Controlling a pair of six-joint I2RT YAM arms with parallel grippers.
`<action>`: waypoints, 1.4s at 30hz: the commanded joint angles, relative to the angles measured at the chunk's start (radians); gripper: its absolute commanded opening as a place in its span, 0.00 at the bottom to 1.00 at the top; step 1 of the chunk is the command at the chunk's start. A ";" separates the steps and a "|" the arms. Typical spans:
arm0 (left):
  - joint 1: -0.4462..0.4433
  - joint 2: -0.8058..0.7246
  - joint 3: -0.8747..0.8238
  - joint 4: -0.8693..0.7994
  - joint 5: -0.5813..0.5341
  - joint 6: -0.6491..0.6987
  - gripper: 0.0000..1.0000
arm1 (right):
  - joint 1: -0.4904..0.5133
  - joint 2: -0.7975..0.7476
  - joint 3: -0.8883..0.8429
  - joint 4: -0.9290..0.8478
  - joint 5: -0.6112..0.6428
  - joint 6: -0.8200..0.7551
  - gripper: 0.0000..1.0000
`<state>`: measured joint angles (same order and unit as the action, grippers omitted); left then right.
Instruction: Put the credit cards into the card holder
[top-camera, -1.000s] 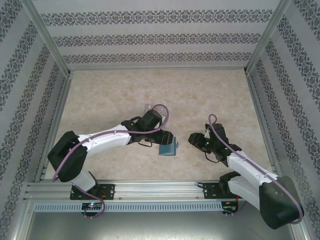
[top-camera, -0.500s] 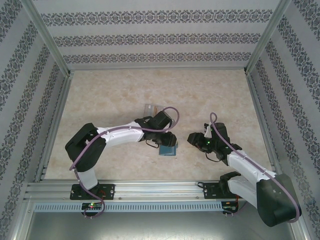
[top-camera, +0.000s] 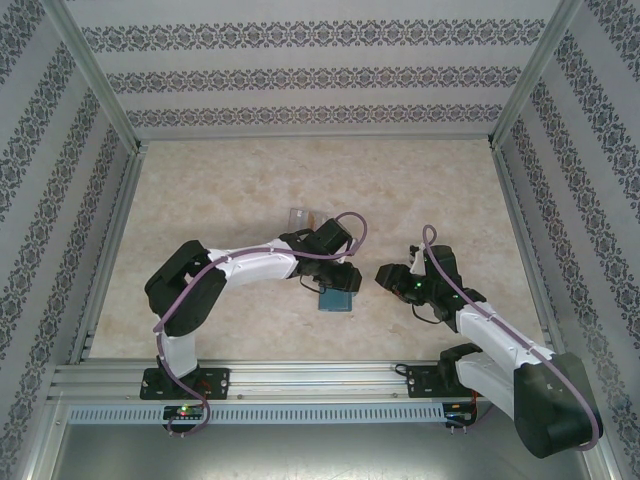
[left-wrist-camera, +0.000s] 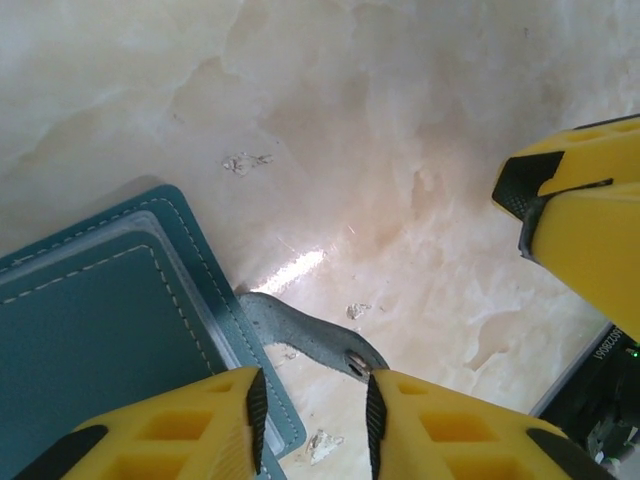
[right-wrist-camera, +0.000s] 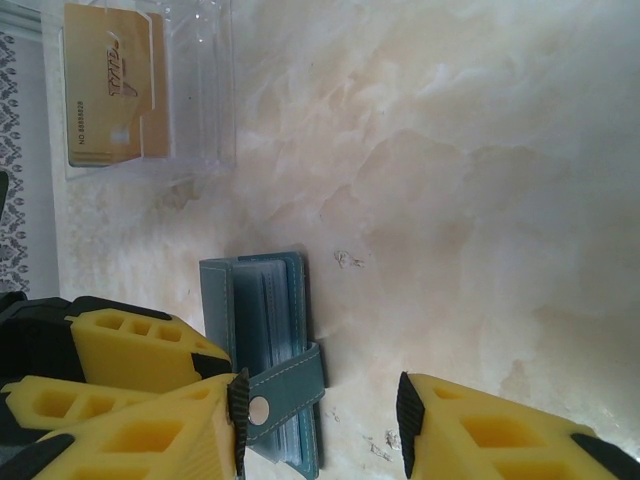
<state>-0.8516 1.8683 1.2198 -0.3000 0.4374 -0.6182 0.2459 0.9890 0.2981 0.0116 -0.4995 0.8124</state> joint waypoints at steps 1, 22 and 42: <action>-0.012 -0.018 0.010 0.025 0.032 -0.017 0.39 | -0.012 0.008 -0.012 0.024 -0.013 -0.007 0.46; -0.012 0.012 0.074 -0.066 0.008 0.015 0.22 | -0.014 0.054 -0.002 0.034 -0.025 -0.009 0.45; -0.012 0.036 0.106 -0.124 -0.020 0.003 0.43 | -0.012 0.096 0.006 0.049 -0.040 -0.008 0.46</action>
<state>-0.8516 1.9106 1.3006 -0.3794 0.4393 -0.6128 0.2436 1.0771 0.2981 0.0395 -0.5182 0.8124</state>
